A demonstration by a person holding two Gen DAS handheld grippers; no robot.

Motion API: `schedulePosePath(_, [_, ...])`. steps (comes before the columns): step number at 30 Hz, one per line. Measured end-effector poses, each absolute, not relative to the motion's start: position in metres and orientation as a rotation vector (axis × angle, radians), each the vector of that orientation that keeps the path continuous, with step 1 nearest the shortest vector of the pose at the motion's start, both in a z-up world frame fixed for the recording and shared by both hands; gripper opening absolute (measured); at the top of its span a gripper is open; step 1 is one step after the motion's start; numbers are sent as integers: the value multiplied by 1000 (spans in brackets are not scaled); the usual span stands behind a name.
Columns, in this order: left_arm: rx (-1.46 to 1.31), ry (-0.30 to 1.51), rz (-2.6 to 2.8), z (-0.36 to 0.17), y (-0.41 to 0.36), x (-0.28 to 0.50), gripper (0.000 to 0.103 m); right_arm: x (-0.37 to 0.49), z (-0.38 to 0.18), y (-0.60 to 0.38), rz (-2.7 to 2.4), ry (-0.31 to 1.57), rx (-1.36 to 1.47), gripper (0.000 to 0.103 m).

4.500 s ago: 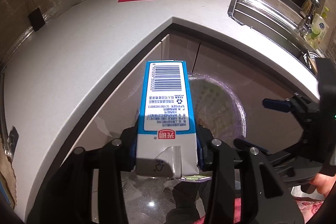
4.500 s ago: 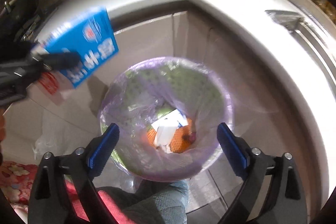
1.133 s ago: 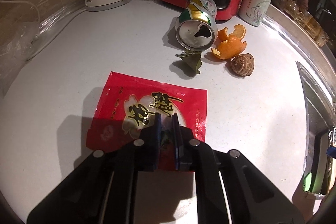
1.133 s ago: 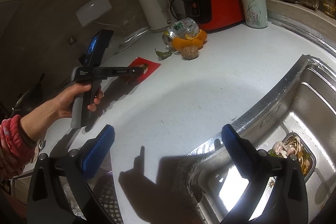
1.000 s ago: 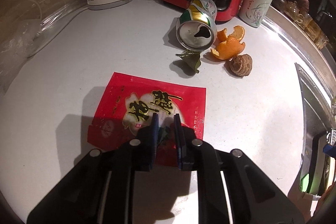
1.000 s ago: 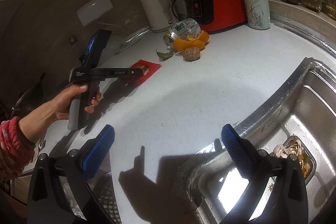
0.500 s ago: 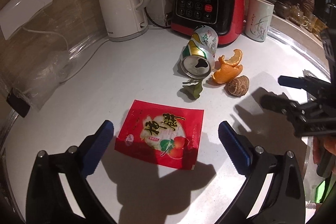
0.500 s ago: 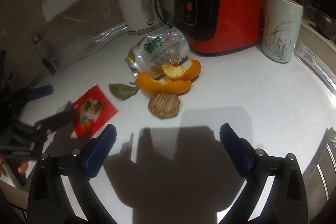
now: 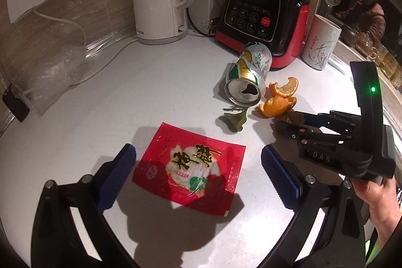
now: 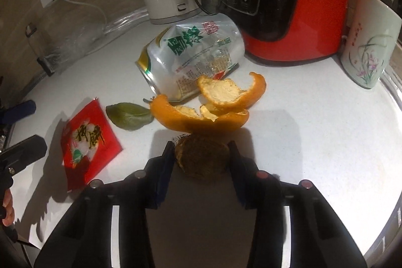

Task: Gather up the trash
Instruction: 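Grasp the orange peel with the left tool while the right tool holds the ball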

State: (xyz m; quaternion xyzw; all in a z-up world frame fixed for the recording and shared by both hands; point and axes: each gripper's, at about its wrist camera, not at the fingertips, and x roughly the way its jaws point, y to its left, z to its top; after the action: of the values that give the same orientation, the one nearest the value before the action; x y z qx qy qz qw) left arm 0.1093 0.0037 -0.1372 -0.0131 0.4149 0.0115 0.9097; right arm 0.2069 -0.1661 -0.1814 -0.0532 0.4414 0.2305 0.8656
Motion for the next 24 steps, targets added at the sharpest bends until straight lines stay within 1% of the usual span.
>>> schedulePosePath(4, [-20,856,-2,-141,-2,112,95,202,-180,-168,514,932,-80,43])
schedulePosePath(9, [-26,873,-54,-147,-6,118,95,187,-165,-195,524,908,-18,43])
schedulePosePath(13, [-21,853,-135,-145,-26,122,95,170,-155,-220,506,893,12,43])
schedulePosePath(20, [259,756,-224,-148,-89,130,95,143,-147,-272,462,899,46,43])
schedulePosePath(24, [360,765,-273,-161,-108,147,95,131,-148,-292,443,906,58,43])
